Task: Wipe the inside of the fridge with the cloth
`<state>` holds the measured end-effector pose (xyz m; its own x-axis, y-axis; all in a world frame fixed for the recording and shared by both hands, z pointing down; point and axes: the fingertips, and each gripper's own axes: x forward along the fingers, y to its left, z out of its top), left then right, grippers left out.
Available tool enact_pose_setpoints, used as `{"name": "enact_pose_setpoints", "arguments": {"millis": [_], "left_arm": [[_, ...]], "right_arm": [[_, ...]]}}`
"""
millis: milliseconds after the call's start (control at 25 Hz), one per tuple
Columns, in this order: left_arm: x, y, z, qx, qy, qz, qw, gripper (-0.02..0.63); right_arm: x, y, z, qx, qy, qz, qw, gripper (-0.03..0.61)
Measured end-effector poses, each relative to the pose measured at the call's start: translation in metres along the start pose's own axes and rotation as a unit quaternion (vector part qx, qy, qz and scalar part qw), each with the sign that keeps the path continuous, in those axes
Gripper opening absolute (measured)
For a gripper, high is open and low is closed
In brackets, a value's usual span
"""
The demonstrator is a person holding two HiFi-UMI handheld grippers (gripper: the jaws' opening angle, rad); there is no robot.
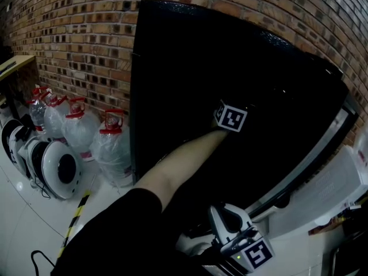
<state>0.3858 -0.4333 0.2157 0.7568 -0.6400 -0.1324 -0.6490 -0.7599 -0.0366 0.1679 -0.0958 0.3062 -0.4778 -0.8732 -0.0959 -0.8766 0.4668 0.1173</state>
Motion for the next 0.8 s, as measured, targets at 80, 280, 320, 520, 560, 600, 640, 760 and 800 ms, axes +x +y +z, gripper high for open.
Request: {"name": "enact_pose_setpoints", "arguments": {"millis": [80, 280, 320, 520, 560, 600, 640, 760, 800], "left_arm": [[0.001, 0.009, -0.002, -0.004, 0.004, 0.007, 1.0000, 0.132], [-0.001, 0.023, -0.001, -0.001, 0.007, 0.006, 1.0000, 0.133], [-0.002, 0.026, -0.002, -0.002, 0.009, 0.007, 0.9999, 0.133], [-0.011, 0.047, -0.003, 0.001, 0.012, 0.022, 0.9997, 0.133], [-0.013, 0.053, -0.003, 0.002, 0.012, 0.026, 0.9996, 0.133], [-0.015, 0.059, -0.002, 0.004, 0.012, 0.030, 0.9995, 0.133], [-0.018, 0.065, -0.002, 0.005, 0.012, 0.034, 0.9993, 0.133], [-0.023, 0.079, -0.002, 0.006, 0.013, 0.039, 0.9991, 0.133], [-0.025, 0.083, -0.002, 0.007, 0.014, 0.041, 0.9991, 0.133]], "right_arm": [[0.002, -0.001, -0.002, 0.002, 0.002, 0.001, 1.000, 0.005], [0.003, 0.000, 0.000, 0.003, 0.001, 0.000, 1.000, 0.006], [0.003, 0.000, 0.001, 0.004, 0.000, 0.000, 1.000, 0.006], [0.005, 0.004, -0.001, 0.008, -0.002, 0.003, 1.000, 0.006], [0.006, 0.005, 0.000, 0.008, -0.002, 0.005, 1.000, 0.006], [0.007, 0.006, 0.000, 0.008, -0.003, 0.007, 1.000, 0.006], [0.009, 0.007, 0.000, 0.007, -0.003, 0.010, 1.000, 0.005], [0.012, 0.012, 0.003, 0.003, -0.004, 0.019, 1.000, 0.006], [0.013, 0.014, 0.003, 0.002, -0.004, 0.021, 1.000, 0.006]]}}
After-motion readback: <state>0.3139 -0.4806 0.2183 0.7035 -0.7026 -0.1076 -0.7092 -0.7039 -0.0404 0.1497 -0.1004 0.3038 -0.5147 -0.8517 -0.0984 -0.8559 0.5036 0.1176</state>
